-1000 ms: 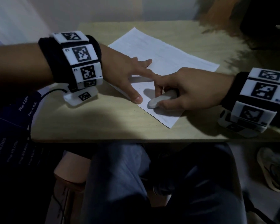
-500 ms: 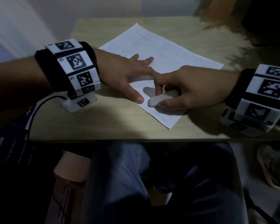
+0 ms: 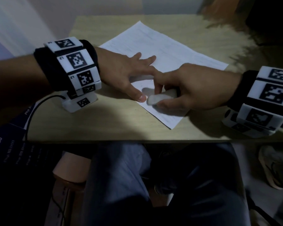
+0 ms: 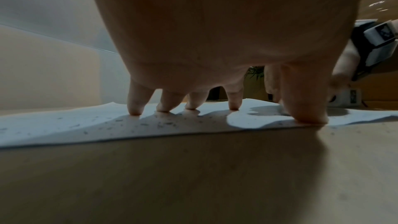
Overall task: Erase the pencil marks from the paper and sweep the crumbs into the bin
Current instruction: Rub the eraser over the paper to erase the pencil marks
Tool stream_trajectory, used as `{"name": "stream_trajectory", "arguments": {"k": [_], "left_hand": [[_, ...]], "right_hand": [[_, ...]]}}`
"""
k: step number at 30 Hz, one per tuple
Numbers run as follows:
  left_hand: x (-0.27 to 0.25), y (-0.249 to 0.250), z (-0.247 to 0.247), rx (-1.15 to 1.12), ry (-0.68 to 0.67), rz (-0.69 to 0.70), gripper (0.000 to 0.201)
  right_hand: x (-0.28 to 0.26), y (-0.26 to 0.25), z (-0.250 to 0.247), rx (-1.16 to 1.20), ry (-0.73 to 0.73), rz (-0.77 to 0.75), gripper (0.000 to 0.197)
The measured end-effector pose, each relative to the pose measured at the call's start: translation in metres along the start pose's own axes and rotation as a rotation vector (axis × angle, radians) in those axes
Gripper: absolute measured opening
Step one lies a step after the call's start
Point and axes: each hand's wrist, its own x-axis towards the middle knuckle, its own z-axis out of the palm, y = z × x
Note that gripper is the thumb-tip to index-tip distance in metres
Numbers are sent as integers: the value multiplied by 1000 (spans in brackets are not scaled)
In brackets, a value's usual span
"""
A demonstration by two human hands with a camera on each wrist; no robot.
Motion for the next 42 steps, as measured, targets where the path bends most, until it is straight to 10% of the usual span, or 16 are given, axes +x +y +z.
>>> {"name": "stream_trajectory", "arguments": {"k": [12,17,22,27,32,37,42], "left_hand": [[1,-2,2,-12,13,10,76],[3,-4,1,63,39,16,84],[5,-7,1,111,57,24,88],[8,-14,1,65,37,47,78],[13,-19,4,63,22,46,89],[16,-22,4,34,36,66,90],[14,-21,5,15,31,59,90]], "right_hand": [[0,-2,-2,76,-78,4,28],[3,6,-4,-64,123,101,36],[-1,-3,-3,81,-97,49,25],[3,6,-4,-62,107,113,33],[0,0,-5,80,-84,87,30],[2,6,-3,-108,146,121,39],[0,4,-5,9,-23,76,35]]}}
